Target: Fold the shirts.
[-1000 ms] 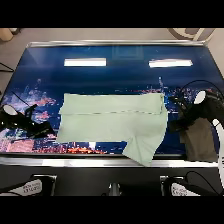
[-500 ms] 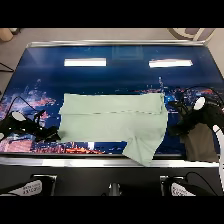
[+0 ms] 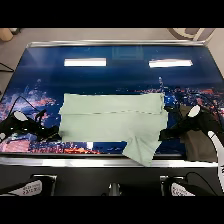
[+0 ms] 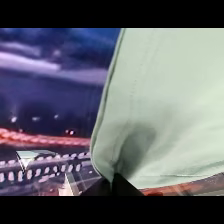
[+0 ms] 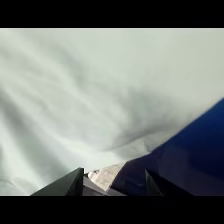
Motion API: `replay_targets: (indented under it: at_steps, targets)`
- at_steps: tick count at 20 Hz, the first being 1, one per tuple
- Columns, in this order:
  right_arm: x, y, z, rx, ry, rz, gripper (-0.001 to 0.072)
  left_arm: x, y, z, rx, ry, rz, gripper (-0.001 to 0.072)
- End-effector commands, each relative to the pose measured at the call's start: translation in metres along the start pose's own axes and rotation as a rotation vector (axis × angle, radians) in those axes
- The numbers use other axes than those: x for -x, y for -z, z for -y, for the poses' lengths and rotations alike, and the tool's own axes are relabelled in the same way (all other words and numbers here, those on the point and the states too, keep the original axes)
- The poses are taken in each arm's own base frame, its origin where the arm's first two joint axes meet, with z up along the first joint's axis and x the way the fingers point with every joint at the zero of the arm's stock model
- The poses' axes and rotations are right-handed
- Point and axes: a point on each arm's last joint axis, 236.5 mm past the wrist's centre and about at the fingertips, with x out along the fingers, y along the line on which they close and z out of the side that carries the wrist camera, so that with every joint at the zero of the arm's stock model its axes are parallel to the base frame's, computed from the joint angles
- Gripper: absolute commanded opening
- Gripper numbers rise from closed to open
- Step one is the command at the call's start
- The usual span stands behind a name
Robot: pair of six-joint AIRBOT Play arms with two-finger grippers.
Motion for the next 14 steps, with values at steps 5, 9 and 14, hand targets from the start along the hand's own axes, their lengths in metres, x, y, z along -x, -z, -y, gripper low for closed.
replay_targets:
  at_steps: [5, 9, 14]
  targets:
    - [-0.024, 0.024, -0.01, -0.043, -0.031, -0.013, 0.0385, 0.0, 0.002, 0.0, -0.003, 0.0, -0.008, 0.0024]
    - [-0.03, 0.002, -0.021, -0.091, -0.085, 0.096, 0.0383, 0.0, 0.002, 0.0, -0.003, 0.0, -0.008, 0.0024]
    - [-0.041, 0.012, -0.023, -0.159, -0.099, 0.074, 0.0089, 0.001, 0.0, 0.0, -0.004, -0.001, -0.001, 0.0024]
